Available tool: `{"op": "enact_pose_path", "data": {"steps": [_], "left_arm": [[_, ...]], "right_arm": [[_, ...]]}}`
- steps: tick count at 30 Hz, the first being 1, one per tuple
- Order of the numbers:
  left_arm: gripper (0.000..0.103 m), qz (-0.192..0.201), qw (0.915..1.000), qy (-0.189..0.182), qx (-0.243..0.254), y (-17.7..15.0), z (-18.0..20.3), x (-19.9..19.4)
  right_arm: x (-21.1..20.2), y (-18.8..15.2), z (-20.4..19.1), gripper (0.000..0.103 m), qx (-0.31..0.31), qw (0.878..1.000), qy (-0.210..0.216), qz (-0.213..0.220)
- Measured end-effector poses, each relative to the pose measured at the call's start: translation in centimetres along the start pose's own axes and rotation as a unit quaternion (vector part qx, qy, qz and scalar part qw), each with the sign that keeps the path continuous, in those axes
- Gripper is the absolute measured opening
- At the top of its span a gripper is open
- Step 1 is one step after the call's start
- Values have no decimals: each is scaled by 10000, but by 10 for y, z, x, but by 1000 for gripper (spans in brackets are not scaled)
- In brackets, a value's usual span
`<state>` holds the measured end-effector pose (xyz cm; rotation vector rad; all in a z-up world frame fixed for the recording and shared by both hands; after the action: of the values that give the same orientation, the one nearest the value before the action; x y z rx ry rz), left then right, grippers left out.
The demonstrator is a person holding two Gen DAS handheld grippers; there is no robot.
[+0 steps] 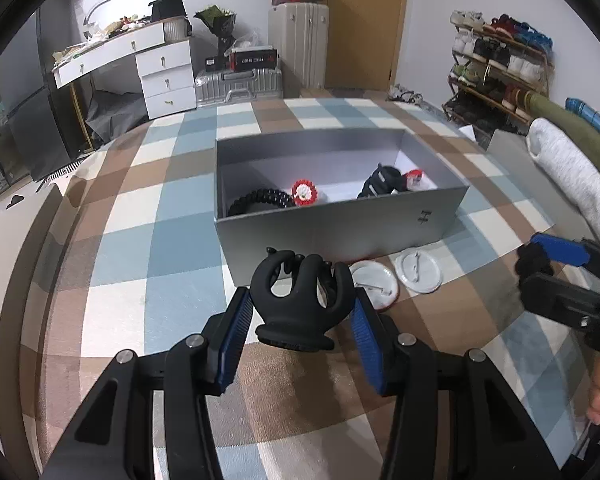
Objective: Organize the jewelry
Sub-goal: 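Carry the banana clip and claw clip over the grey box with both tools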
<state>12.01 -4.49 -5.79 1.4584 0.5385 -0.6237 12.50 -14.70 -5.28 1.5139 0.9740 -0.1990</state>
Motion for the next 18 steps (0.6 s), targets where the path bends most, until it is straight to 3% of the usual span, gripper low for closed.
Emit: {"op": "enact_pose_path", "data": {"steps": [18], "left_arm": [[44, 834, 9959, -168, -311, 36, -7, -23]], "right_arm": [[-4, 15, -9, 96, 48, 9987, 224, 464]]}}
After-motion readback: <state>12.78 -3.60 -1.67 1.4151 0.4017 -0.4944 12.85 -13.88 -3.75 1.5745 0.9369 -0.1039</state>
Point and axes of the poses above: each gripper's, at about its wrist camera, not at the fingertips, and x roughly the way its jaws point, z to its right, y to its top, the point moved 9 cm from there along x, roughly the way its jaws point, and after that the axes turned 5 degrees about z, right-handed, at the moved point
